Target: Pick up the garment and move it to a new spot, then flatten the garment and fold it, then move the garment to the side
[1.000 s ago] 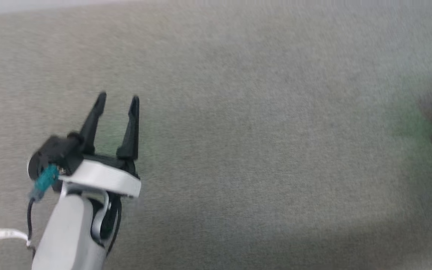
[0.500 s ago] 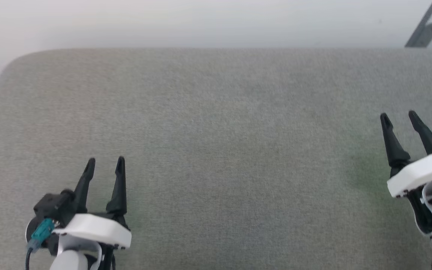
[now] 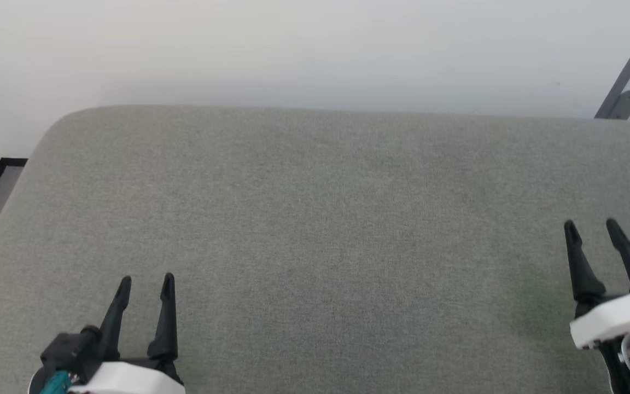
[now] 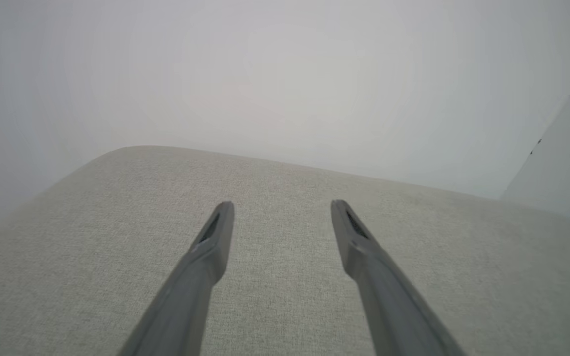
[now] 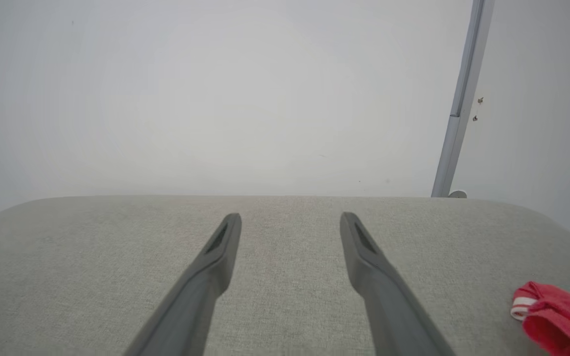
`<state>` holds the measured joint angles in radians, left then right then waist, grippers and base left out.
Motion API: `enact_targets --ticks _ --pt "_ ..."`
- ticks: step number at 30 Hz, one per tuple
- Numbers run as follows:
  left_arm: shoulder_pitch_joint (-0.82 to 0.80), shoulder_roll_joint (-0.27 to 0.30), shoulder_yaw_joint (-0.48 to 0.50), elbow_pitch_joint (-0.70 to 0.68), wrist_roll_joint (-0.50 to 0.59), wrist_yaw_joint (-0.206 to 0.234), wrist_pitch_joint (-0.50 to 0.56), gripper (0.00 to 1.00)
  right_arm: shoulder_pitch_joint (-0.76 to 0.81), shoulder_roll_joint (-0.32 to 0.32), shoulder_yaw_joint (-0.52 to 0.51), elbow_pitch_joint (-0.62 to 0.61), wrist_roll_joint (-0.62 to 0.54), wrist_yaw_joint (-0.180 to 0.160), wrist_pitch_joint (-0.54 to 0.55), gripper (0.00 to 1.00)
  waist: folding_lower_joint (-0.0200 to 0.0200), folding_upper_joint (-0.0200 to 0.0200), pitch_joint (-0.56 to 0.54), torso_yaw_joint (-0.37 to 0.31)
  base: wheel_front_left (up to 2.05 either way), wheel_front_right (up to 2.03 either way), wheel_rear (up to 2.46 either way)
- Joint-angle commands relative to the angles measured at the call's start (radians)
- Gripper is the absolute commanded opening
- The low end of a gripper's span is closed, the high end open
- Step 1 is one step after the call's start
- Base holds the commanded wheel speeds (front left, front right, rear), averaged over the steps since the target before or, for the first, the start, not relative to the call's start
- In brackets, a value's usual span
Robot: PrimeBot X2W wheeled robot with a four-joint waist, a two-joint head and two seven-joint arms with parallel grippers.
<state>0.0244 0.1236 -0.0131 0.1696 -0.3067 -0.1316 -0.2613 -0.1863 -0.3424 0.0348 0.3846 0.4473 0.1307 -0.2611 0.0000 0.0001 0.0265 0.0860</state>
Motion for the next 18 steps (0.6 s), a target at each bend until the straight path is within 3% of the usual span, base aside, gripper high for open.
enact_targets --ticks 1,18 --pt "0.022 -0.003 0.001 -0.013 0.007 0.002 -0.005 1.0 0.026 0.007 -0.006 -0.013 -0.004 0.0 -0.004 1.0 0.0 -0.0001 -0.012 0.004 0.0 0.0 0.0" --pt "0.155 -0.025 0.042 -0.126 0.029 0.002 -0.005 1.0 0.203 0.045 -0.125 -0.193 -0.025 0.0 0.064 1.0 0.0 -0.0001 -0.038 0.018 0.0 0.0 0.0"
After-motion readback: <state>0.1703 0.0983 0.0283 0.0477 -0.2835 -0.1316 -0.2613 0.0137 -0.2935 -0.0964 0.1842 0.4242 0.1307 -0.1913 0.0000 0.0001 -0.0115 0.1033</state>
